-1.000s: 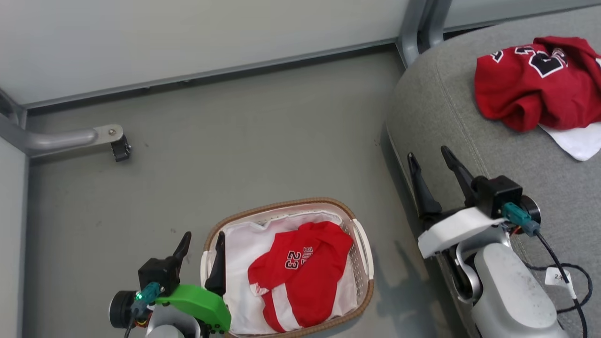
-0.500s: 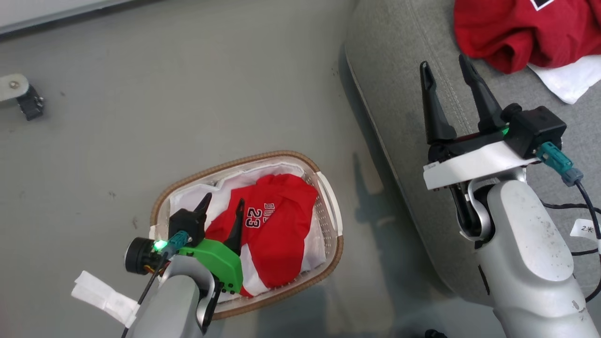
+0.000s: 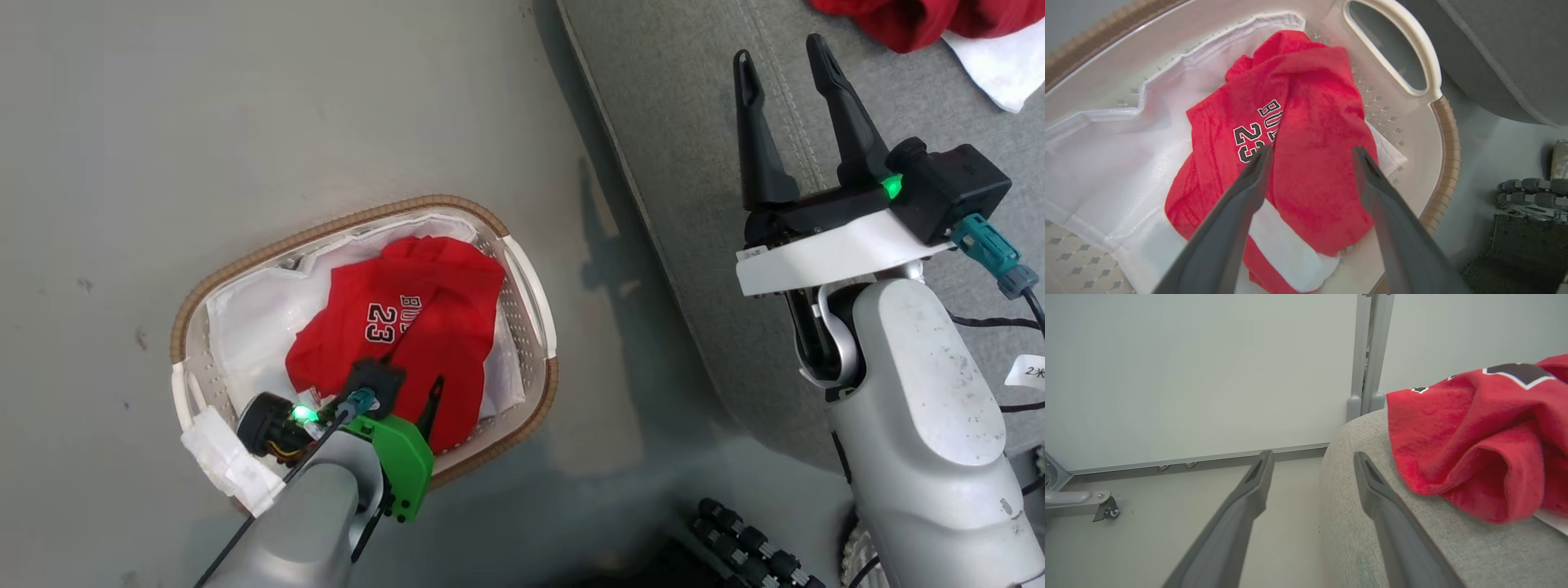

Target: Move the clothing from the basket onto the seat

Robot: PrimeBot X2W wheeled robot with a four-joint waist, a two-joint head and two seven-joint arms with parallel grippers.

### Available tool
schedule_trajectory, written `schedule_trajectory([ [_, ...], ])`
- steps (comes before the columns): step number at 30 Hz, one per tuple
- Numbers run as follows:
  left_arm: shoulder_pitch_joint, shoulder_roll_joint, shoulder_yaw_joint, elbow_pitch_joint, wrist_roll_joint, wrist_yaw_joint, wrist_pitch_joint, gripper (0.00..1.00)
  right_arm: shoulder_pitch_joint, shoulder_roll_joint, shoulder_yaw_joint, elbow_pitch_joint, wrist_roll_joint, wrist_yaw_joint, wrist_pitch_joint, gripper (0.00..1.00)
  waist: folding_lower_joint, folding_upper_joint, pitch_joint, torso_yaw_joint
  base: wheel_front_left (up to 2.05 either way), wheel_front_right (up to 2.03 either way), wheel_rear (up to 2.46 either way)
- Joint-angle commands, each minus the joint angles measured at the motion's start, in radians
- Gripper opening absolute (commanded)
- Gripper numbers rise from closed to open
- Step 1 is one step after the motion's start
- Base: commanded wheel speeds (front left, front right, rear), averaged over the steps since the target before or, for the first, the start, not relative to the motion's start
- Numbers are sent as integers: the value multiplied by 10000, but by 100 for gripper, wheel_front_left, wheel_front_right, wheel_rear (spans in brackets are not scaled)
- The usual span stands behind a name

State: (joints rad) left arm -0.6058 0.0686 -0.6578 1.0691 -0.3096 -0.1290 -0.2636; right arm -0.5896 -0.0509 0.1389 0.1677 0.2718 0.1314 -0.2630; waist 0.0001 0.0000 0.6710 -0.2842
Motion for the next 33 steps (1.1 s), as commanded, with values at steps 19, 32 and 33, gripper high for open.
schedule_trajectory([
  [19, -1868, 698, -3970, 1426, -1211, -25, 2433, 100, -437, -16, 29, -323, 170, -14, -19, 100, -1, 0, 1732, -294, 0, 0, 0],
  [32, -2893, 906, -4689, 1811, -1561, 32, 1936, 100, -774, -16, -129, -864, 135, -14, -19, 100, -1, 0, 2462, -296, 0, 0, 0],
  [33, -2963, 899, -4705, 1858, -1530, 73, 1875, 100, -805, -16, -125, -936, 134, -14, -19, 100, -1, 0, 2520, -293, 0, 0, 0],
])
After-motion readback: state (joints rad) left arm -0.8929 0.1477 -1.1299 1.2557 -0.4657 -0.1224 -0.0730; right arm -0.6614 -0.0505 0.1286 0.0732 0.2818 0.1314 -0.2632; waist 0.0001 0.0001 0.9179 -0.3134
